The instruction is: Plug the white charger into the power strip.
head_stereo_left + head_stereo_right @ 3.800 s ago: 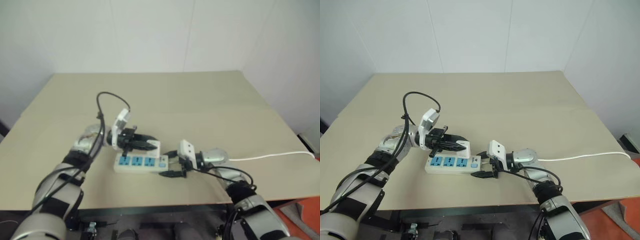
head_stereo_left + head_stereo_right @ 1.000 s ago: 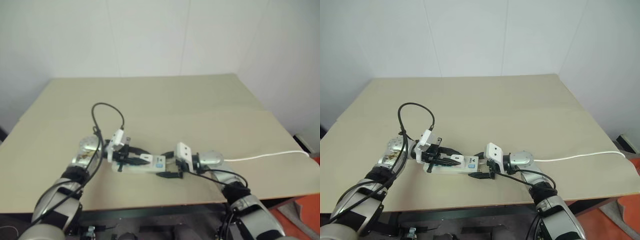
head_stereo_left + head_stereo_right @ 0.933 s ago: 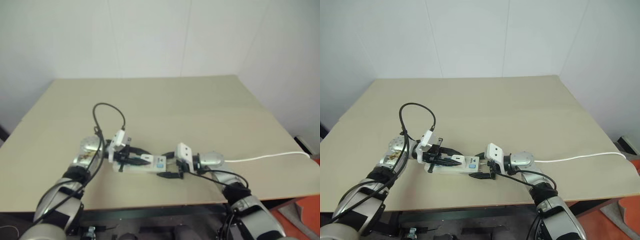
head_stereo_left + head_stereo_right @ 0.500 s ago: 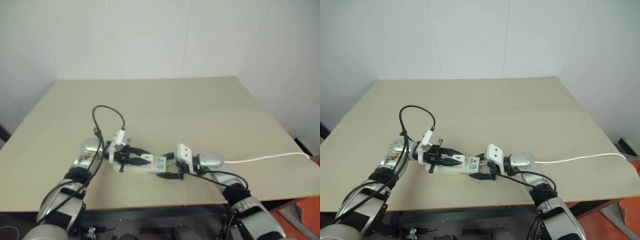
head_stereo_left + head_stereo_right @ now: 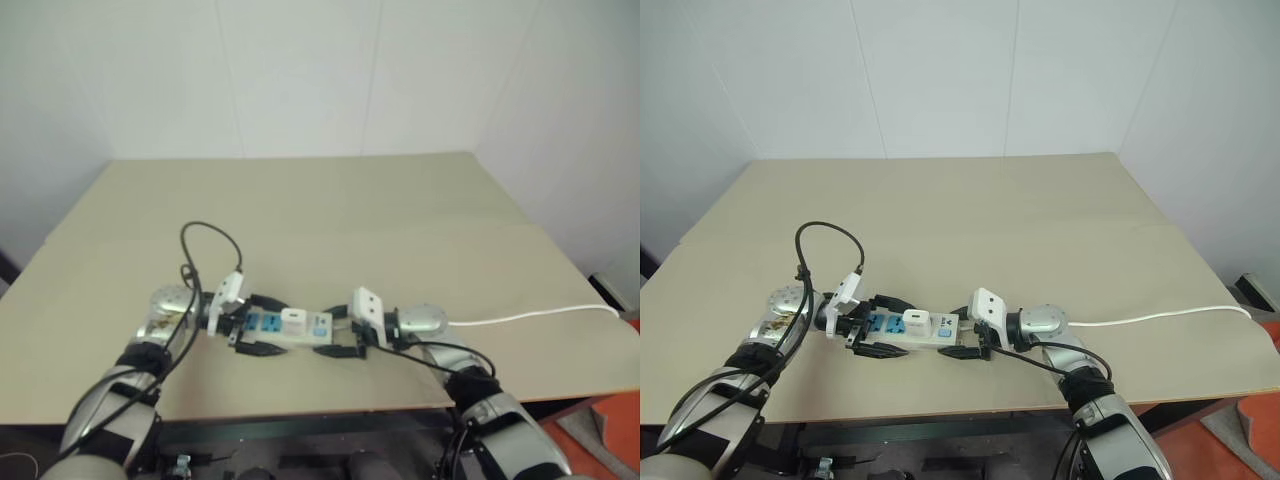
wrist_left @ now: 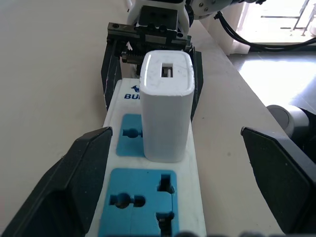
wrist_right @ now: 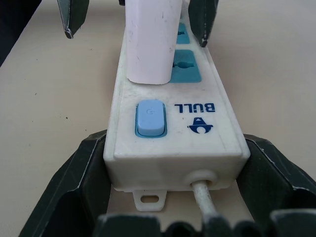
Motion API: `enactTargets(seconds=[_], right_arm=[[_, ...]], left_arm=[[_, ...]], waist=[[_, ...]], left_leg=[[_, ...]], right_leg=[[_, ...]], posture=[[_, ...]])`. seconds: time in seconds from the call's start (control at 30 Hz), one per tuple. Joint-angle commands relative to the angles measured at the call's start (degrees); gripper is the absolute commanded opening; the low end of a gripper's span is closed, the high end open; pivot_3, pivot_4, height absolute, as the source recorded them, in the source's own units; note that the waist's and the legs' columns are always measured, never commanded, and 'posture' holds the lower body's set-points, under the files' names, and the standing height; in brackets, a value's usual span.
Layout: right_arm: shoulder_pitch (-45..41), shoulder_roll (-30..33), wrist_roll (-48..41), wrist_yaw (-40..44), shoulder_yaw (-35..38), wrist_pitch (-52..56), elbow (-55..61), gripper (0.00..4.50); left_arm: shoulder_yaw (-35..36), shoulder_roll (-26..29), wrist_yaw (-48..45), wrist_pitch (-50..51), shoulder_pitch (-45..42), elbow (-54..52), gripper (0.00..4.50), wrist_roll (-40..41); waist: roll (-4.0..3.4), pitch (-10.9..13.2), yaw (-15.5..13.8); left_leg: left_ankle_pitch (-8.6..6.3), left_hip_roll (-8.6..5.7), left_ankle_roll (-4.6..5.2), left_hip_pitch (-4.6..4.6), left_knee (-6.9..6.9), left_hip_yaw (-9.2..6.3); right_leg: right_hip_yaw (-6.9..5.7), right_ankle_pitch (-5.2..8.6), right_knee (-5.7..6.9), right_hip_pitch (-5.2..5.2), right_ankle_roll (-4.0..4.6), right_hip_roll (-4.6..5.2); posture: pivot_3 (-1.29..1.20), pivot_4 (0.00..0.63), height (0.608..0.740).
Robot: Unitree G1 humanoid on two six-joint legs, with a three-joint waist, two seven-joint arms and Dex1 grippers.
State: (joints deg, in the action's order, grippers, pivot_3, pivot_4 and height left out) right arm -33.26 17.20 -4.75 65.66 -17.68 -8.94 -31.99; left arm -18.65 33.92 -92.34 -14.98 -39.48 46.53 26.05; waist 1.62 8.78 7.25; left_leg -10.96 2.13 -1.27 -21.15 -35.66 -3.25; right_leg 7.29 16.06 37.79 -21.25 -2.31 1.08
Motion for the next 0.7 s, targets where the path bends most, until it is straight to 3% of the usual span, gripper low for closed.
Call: enactTargets(seconds=[0.03, 0.13, 0.2, 0.27, 0.5, 0.6, 0.7], right_arm=[[0.22, 0.13, 2.63, -1.28, -0.94, 1.41, -2.18, 3.44], [0.21, 0.19, 1.67, -1.08, -0.07, 2.28, -1.83, 3.44], [0.12, 0.76, 1.19, -1.13, 0.77, 2.19, -1.24, 4.15], [0.39, 1.70, 1.08, -0.93, 1.32, 1.35, -0.20, 4.45], [5.01, 9.79, -2.32, -0.57, 6.88, 1.47, 11.99, 4.45], [8.62, 15.59, -6.20, 2.39, 10.40, 3.30, 19.38, 4.45], [13.31, 22.88, -10.58, 6.30, 14.65, 5.13, 26.50, 4.45]], left_arm=[[0.14, 1.91, -0.16, 2.02, 0.71, -2.14, 4.47, 0.20], [3.31, 3.40, -0.16, 4.15, 0.85, -4.84, 4.47, 1.86], [6.46, 5.31, -0.16, 5.75, 2.12, -7.99, 4.50, 4.27], [8.74, 6.58, -0.16, 7.05, 3.39, -10.26, 4.50, 5.15], [19.74, 11.18, 1.82, 12.57, 11.60, -20.81, 4.50, 7.31], [24.28, 13.35, 3.62, 15.06, 18.06, -27.29, 4.50, 8.16], [29.19, 15.30, 6.13, 17.69, 25.86, -34.06, 4.50, 9.14]], waist=[[0.02, 0.02, 0.00], [0.13, 0.10, 0.03], [0.22, 0.22, -0.01], [0.22, 0.27, -0.16], [-0.05, 0.68, -1.97], [-0.09, 0.73, -3.00], [-0.16, 0.88, -3.42]], left_leg=[[0.00, 0.00, 0.00, -0.01, 0.00, 0.00], [0.00, 0.01, 0.00, -0.04, 0.01, 0.00], [0.00, 0.03, 0.00, -0.11, 0.01, 0.00], [0.00, 0.04, 0.00, -0.39, 0.02, -0.01], [0.01, -0.11, 0.01, -1.55, -0.01, 0.02], [0.00, -0.24, 0.00, -2.32, -0.07, 0.02], [-0.07, -0.27, -0.08, -2.38, -0.05, 0.04]], right_leg=[[0.00, 0.01, 0.00, -0.01, 0.02, 0.00], [0.00, 0.05, -0.01, -0.04, 0.08, 0.00], [0.00, 0.04, 0.00, -0.11, 0.07, 0.00], [-0.03, -0.05, 0.00, -0.39, -0.09, 0.00], [-0.19, -0.09, -0.26, -1.24, -0.22, 0.25], [-0.24, -0.12, -0.25, -1.93, -0.18, 0.44], [-0.26, -0.26, -0.31, -1.98, 0.06, 0.51]], posture=[[0.00, 0.150, 0.740], [0.00, 0.150, 0.740], [0.00, 0.150, 0.740], [0.00, 0.150, 0.740], [0.00, 0.150, 0.740], [0.00, 0.150, 0.740], [0.00, 0.150, 0.740]])
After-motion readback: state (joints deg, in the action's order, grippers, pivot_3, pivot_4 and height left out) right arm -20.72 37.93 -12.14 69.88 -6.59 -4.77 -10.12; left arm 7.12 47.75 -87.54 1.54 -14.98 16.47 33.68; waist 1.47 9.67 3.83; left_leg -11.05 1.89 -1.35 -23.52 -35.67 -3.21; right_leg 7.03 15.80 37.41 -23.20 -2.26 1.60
